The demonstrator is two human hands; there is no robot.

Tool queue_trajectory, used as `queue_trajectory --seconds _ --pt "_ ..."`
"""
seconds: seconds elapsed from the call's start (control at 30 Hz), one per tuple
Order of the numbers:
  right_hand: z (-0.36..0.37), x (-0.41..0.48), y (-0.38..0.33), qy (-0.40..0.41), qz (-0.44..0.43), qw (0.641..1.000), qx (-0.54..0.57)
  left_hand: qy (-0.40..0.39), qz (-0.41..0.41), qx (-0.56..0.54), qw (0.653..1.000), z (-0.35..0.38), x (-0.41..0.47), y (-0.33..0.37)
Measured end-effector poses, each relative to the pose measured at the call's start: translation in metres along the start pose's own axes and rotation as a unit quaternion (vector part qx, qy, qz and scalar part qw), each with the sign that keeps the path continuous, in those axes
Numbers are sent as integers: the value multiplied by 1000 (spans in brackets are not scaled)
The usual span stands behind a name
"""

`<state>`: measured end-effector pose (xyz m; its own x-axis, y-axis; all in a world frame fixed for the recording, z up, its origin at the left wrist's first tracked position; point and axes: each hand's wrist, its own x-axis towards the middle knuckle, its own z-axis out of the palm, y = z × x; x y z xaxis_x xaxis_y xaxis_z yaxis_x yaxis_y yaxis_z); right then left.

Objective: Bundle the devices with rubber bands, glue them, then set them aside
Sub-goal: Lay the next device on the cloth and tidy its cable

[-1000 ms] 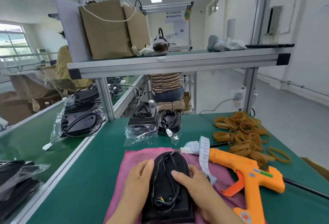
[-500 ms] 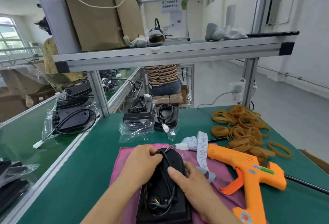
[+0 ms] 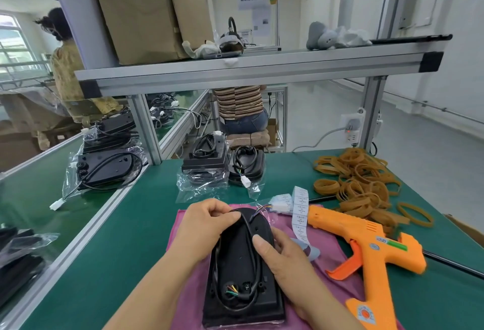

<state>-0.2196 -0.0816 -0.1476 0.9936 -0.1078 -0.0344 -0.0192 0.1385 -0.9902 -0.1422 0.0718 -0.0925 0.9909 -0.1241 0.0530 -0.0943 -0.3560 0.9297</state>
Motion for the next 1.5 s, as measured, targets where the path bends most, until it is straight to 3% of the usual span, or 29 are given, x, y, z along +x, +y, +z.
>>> queue_trajectory --seconds 0.23,0.33,0.4,0.5,0.57,0.67,0.73,0.87,0.93,1.13,1.23,1.3,1.33,1.4,1.5 --pt "0 0 -2 -2 -10 1000 5 92 74 -1 993 13 -6 -8" --pt "-1 0 -2 -3 -18 1000 13 76 79 -8 994 10 -6 -5" --pt "-2 0 -1 -2 -18 999 27 67 108 51 991 7 -8 0" --pt "-1 0 -2 -2 -26 999 32 104 227 170 953 5 -14 15" --pt "1 0 -3 -3 -38 999 28 63 218 237 945 8 -13 32" --pt "3 0 -7 -4 -50 999 9 -41 124 357 925 13 -5 58" --pt "4 0 -10 19 -58 998 -29 -91 124 325 933 16 -1 64" --pt "4 3 -13 44 -30 994 -93 -131 233 137 954 22 -7 62" --pt "4 6 -12 46 -25 995 -87 -141 277 69 948 24 -12 59" --pt "7 4 -9 24 -2 1000 2 -111 298 16 948 19 -28 63" --pt "3 6 -4 59 -2 997 -41 -122 410 79 901 3 -53 77" --pt "1 10 -1 82 -9 992 -95 -68 523 154 836 -8 -68 82" --pt "1 11 -1 88 -1 991 -103 -35 546 156 823 -13 -73 83" --pt "2 13 -1 93 26 990 -101 35 534 102 838 -29 -78 79" --pt "2 16 0 91 44 988 -115 171 402 -77 896 -61 -66 68"
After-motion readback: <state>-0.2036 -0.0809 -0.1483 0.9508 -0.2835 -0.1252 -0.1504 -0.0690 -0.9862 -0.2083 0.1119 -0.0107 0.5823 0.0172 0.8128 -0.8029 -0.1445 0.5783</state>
